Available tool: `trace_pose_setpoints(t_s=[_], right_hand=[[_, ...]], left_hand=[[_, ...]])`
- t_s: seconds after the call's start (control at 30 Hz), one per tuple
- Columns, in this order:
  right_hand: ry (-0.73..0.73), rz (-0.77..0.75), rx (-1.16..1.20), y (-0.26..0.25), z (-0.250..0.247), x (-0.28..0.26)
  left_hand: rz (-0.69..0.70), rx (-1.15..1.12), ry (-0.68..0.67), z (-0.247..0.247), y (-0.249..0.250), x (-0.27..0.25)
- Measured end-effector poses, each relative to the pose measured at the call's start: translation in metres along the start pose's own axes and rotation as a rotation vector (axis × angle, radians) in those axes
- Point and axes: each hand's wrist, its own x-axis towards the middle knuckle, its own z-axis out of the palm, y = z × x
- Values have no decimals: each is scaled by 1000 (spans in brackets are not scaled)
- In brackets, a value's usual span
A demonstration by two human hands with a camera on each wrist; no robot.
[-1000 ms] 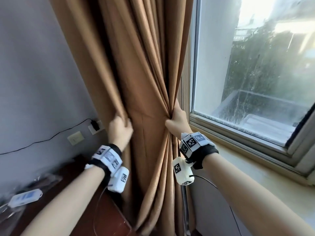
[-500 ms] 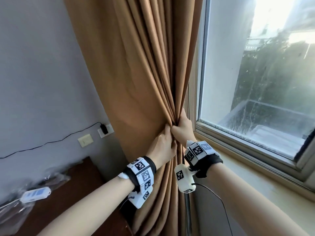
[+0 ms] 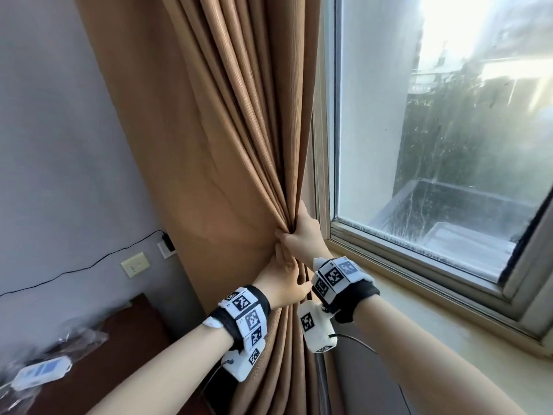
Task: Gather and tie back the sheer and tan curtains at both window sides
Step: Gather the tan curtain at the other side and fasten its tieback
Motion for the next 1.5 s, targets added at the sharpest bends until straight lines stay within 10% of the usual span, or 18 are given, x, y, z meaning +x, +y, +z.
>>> trace_pose_setpoints(t_s=[0.27,0.5,0.77,0.93,1.3,1.5], right_hand=[[92,-140,-60,7,6,-5],[87,-192,-96,11,19,-6],[93,-181,-84,15,3,2],[82,-168,-69,20,0,4],[76,-179,-72,25,1,10],[92,-221,-89,20,6,4]], left_hand=[[213,-547,337,-20,-73,-22],[-239,-616,819,-65,-182,22],[-656,-893,835,-100,-234,46],[-680,-1156,485,-85,-240,53],[-837,-716,888,-69,-182,-18],[-517,-539,962,-44,-103,-64]])
